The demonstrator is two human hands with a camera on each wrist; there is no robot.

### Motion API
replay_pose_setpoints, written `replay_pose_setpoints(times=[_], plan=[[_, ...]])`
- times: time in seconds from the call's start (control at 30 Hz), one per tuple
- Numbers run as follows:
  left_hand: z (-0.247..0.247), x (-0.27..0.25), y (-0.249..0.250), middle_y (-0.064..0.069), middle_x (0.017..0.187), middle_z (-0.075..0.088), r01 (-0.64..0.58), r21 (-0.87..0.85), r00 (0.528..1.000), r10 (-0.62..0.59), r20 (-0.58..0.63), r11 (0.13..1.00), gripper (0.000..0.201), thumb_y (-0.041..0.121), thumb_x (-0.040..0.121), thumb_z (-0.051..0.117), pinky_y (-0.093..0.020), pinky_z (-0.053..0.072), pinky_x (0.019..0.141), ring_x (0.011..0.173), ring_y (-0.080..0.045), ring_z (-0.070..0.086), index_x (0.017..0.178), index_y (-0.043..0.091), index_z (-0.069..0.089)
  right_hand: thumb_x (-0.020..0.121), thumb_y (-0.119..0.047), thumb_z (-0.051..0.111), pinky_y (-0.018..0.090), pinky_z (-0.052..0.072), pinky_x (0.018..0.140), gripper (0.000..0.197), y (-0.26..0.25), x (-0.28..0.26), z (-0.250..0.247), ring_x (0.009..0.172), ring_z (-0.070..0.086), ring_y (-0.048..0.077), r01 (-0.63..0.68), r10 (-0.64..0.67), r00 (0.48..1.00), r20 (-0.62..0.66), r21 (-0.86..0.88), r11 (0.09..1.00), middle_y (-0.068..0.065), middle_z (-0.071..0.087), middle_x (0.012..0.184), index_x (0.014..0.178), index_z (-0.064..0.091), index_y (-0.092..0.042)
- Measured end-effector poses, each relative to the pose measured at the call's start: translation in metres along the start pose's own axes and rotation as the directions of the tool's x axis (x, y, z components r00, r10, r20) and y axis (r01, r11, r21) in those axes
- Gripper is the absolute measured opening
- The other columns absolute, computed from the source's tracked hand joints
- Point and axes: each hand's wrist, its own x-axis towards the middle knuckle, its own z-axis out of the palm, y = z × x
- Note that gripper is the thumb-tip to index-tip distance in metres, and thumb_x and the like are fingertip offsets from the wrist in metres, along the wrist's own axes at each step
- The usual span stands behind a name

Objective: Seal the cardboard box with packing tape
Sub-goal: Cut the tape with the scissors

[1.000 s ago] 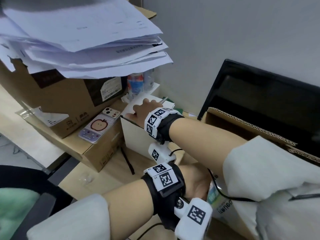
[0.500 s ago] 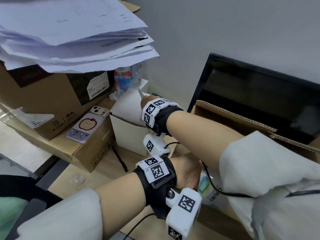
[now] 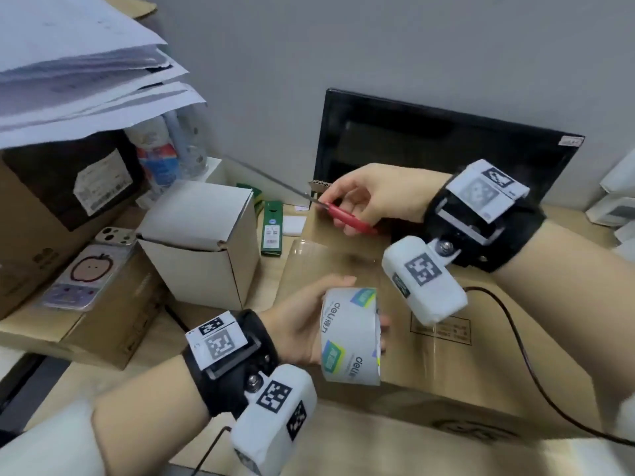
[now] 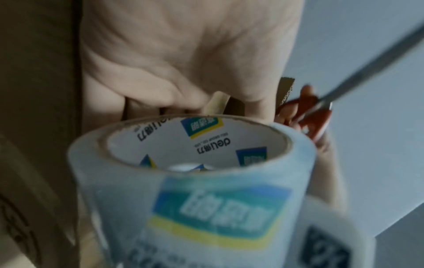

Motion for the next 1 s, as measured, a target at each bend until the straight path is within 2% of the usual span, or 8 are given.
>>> replay_pose_setpoints(times=[0.13, 0.3, 0.5, 0.7, 0.8, 0.83, 0.93, 1.0], plan=[[-0.009, 0.006, -0.004, -0.016, 0.117, 0.057, -0.018, -0.031, 0.998, 0.020, 0.061, 0.999, 0.056, 0.042, 0.067, 0.072, -0.043, 0.041, 0.099, 0.107, -0.034, 0.053, 0.107, 0.004, 0.060, 0.079, -0.013, 0.071, 0.017, 0.049, 0.054, 0.029, 0.051, -0.052, 0.004, 0.070, 0.063, 0.012, -0.010, 0.030, 0.997, -0.068, 0.280, 0.960, 0.004, 0.065, 0.080, 0.102, 0.061, -0.027], [-0.009, 0.008, -0.005, -0.018, 0.104, 0.061, -0.046, -0.090, 0.995, 0.053, 0.079, 0.995, 0.046, 0.033, 0.067, 0.072, -0.042, 0.048, 0.088, 0.096, -0.036, 0.059, 0.103, 0.007, 0.060, 0.068, -0.030, 0.071, 0.028, 0.048, 0.060, 0.039, 0.111, -0.092, 0.021, 0.071, 0.063, 0.017, -0.121, 0.095, 0.991, 0.092, 0.336, 0.934, 0.011, 0.063, 0.082, 0.104, 0.056, -0.023], [-0.008, 0.009, -0.005, -0.016, 0.103, 0.063, -0.053, -0.067, 0.995, 0.058, 0.084, 0.996, 0.049, 0.035, 0.066, 0.074, -0.044, 0.045, 0.093, 0.099, -0.037, 0.058, 0.106, 0.008, 0.062, 0.037, -0.056, 0.087, 0.033, 0.042, 0.067, 0.092, 0.143, -0.127, 0.038, 0.070, 0.054, 0.011, -0.186, 0.079, 0.967, 0.241, 0.462, 0.867, 0.000, 0.057, 0.083, 0.111, 0.052, -0.015], [-0.006, 0.007, -0.003, -0.017, 0.109, 0.061, -0.030, -0.080, 0.998, 0.034, 0.062, 0.996, 0.049, 0.034, 0.063, 0.077, -0.044, 0.049, 0.090, 0.097, -0.037, 0.060, 0.104, 0.011, 0.063, 0.048, -0.055, 0.084, 0.020, 0.049, 0.057, 0.086, 0.164, -0.135, 0.039, 0.068, 0.061, 0.009, -0.259, 0.047, 0.919, 0.391, 0.509, 0.821, -0.003, 0.062, 0.082, 0.114, 0.053, -0.011], [-0.006, 0.007, -0.004, -0.017, 0.104, 0.065, -0.040, -0.100, 0.998, 0.044, 0.040, 0.994, 0.055, 0.031, 0.059, 0.081, -0.044, 0.052, 0.085, 0.093, -0.037, 0.062, 0.107, 0.011, 0.063, 0.022, -0.063, 0.086, 0.034, 0.052, 0.087, 0.086, 0.189, -0.133, 0.050, 0.066, 0.067, 0.009, -0.324, 0.149, 0.941, 0.303, 0.683, 0.655, -0.005, 0.072, 0.074, 0.098, 0.070, -0.025], [-0.005, 0.006, -0.004, -0.018, 0.103, 0.066, -0.044, -0.115, 0.998, 0.048, 0.035, 0.992, 0.057, 0.030, 0.057, 0.082, -0.045, 0.053, 0.083, 0.092, -0.038, 0.064, 0.107, 0.010, 0.064, 0.027, -0.066, 0.085, 0.035, 0.053, 0.088, 0.083, 0.190, -0.133, 0.049, 0.067, 0.069, 0.010, -0.317, 0.126, 0.942, 0.310, 0.708, 0.631, -0.004, 0.073, 0.076, 0.098, 0.071, -0.027], [-0.003, 0.005, -0.004, -0.019, 0.101, 0.067, -0.050, -0.138, 0.998, 0.053, 0.021, 0.989, 0.060, 0.028, 0.053, 0.085, -0.046, 0.054, 0.081, 0.089, -0.039, 0.065, 0.106, 0.009, 0.066, 0.053, -0.070, 0.072, 0.020, 0.055, 0.054, 0.098, 0.175, -0.133, 0.030, 0.064, 0.067, 0.015, -0.323, 0.039, 0.907, 0.420, 0.632, 0.704, 0.006, 0.067, 0.081, 0.118, 0.051, 0.000], [-0.001, 0.005, -0.005, -0.017, 0.100, 0.067, -0.049, -0.128, 0.999, 0.051, 0.017, 0.991, 0.059, 0.028, 0.052, 0.085, -0.046, 0.053, 0.083, 0.090, -0.039, 0.064, 0.106, 0.011, 0.066, 0.054, -0.072, 0.070, 0.020, 0.053, 0.055, 0.100, 0.167, -0.132, 0.022, 0.061, 0.065, 0.014, -0.323, 0.006, 0.893, 0.450, 0.631, 0.706, 0.006, 0.065, 0.079, 0.117, 0.049, 0.003]])
